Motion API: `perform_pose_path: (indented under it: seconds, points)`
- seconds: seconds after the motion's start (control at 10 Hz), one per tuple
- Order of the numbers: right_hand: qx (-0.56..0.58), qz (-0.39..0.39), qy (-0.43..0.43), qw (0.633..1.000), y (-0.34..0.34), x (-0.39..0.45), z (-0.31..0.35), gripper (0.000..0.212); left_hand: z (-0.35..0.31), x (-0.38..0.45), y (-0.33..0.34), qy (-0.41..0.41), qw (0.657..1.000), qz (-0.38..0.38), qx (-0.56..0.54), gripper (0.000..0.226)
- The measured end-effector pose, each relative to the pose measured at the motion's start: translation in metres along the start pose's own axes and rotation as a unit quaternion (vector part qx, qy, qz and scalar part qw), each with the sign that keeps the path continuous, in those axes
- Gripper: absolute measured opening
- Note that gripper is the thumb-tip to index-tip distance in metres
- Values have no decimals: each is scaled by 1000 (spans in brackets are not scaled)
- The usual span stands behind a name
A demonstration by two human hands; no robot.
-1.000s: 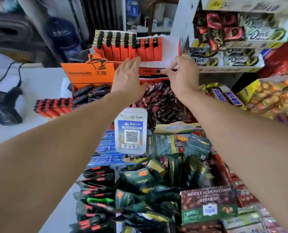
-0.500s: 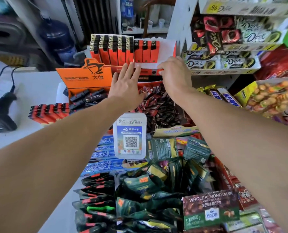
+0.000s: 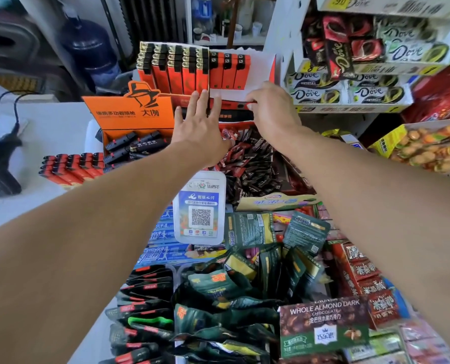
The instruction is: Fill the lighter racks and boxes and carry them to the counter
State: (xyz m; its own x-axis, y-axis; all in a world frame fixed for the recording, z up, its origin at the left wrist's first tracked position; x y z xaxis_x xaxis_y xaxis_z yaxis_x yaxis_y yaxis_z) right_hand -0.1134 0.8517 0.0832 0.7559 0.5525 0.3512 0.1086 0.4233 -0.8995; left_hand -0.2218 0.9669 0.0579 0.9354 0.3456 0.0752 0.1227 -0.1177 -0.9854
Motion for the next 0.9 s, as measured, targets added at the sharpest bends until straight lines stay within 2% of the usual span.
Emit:
perform_pose_path:
  seconds: [0.3,0.5,0.7,0.9]
  points:
    - [26,15,18,999,2,0,-4,30,-5,-1,2,-12,1000,11,19,105]
    - [23,49,2,999,-4,-8,-1,28,-7,-2,-1,-19,999,25,-5,104]
    - [66,20,26,997,-24,-24,7,38,-6,-9,-16,-31,993,36,-110,96]
    - [166,-34,75,983,-60,-60,14,40,-5,-39,-37,-54,968,-20,-245,89]
Point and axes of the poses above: each hand's wrist, its own x-axis towards the middle knuckle, its own y-axis out of the palm, z = x × y, the point moved 4 cm from there along x, towards the middle knuckle, and after that the axes turned 11 degrees about -z, right-handed, at the moved point
